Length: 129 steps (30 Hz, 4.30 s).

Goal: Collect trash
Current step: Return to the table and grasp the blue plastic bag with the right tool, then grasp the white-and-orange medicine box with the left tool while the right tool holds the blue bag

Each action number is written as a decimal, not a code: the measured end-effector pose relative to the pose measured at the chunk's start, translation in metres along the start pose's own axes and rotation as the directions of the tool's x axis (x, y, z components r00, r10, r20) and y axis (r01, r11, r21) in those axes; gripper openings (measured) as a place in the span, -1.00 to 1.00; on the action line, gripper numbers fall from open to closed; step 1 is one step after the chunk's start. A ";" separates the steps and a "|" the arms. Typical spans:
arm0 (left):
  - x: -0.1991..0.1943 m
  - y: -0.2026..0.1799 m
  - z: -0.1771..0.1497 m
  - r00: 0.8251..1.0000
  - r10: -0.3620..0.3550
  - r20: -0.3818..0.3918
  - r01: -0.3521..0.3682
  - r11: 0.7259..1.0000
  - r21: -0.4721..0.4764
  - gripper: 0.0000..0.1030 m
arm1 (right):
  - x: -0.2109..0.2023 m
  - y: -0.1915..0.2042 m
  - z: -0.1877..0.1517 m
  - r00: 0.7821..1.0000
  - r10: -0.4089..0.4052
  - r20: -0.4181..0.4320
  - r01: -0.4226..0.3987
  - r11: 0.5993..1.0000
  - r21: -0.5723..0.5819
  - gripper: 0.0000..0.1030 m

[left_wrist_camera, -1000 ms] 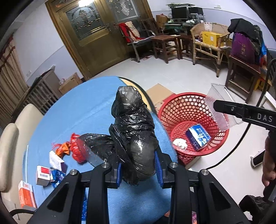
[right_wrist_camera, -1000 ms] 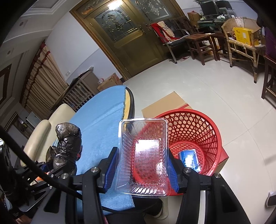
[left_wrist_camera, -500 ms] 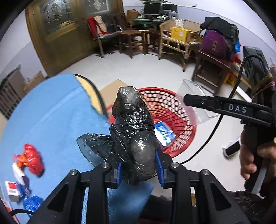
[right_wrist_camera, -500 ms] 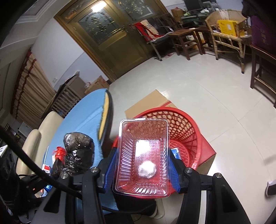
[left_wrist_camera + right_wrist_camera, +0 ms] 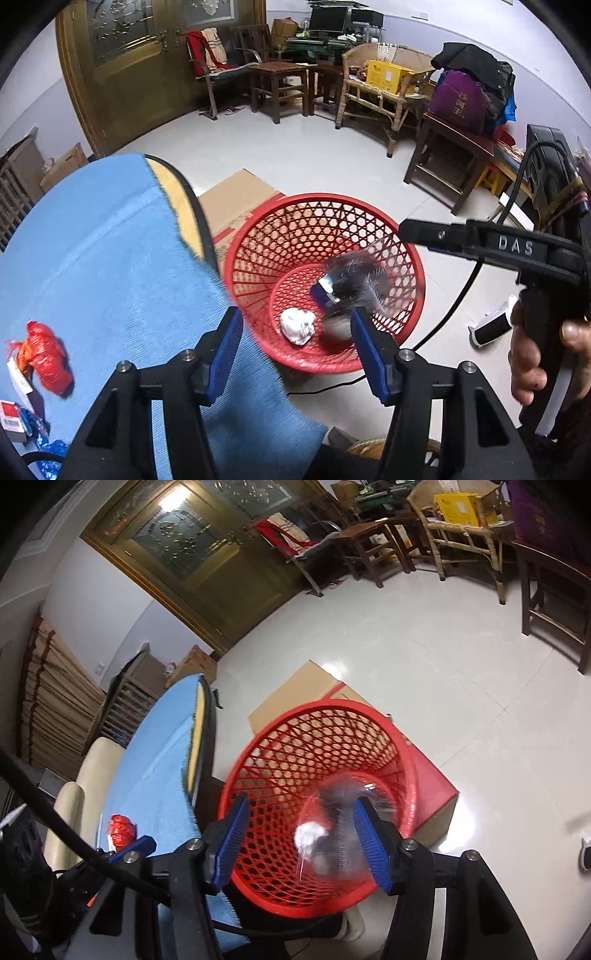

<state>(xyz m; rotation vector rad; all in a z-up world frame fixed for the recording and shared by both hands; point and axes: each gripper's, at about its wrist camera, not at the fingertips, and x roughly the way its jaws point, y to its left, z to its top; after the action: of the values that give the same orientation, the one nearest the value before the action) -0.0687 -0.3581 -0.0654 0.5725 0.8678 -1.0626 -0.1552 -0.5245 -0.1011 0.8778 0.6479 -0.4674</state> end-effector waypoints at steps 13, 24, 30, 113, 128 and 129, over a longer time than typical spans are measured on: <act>-0.135 0.071 -0.129 0.940 0.329 0.086 -0.301 0.923 -0.240 0.21 | -0.012 0.038 -0.004 0.993 0.108 0.048 -0.103 0.990 -0.099 0.23; -0.198 0.137 -0.225 0.859 0.512 -0.006 -0.428 0.712 -0.556 0.22 | 0.011 0.166 -0.056 0.975 0.215 -0.063 -0.223 0.909 -0.353 0.22; -0.196 0.137 -0.236 0.862 0.507 0.005 -0.413 0.709 -0.572 0.23 | 0.003 0.210 -0.081 0.980 0.193 -0.051 -0.192 0.842 -0.505 0.22; -0.128 0.362 -0.175 0.997 0.033 0.070 -0.011 0.955 -0.297 0.43 | 0.159 0.386 -0.223 0.875 -0.139 -0.463 -0.222 0.736 -0.639 0.00; -0.107 0.378 -0.175 0.994 -0.102 0.047 0.109 0.978 -0.177 0.44 | 0.161 0.371 -0.216 0.857 -0.091 -0.507 -0.258 0.776 -0.575 0.01; -0.107 0.376 -0.178 0.993 -0.108 0.044 0.114 0.979 -0.169 0.44 | 0.162 0.371 -0.215 0.855 -0.086 -0.511 -0.262 0.779 -0.570 0.01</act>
<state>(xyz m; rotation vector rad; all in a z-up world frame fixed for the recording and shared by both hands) 0.1948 -0.0185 -0.0737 0.3639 0.9583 -1.0829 0.1197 -0.1582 -0.1096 0.3728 1.1683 0.1087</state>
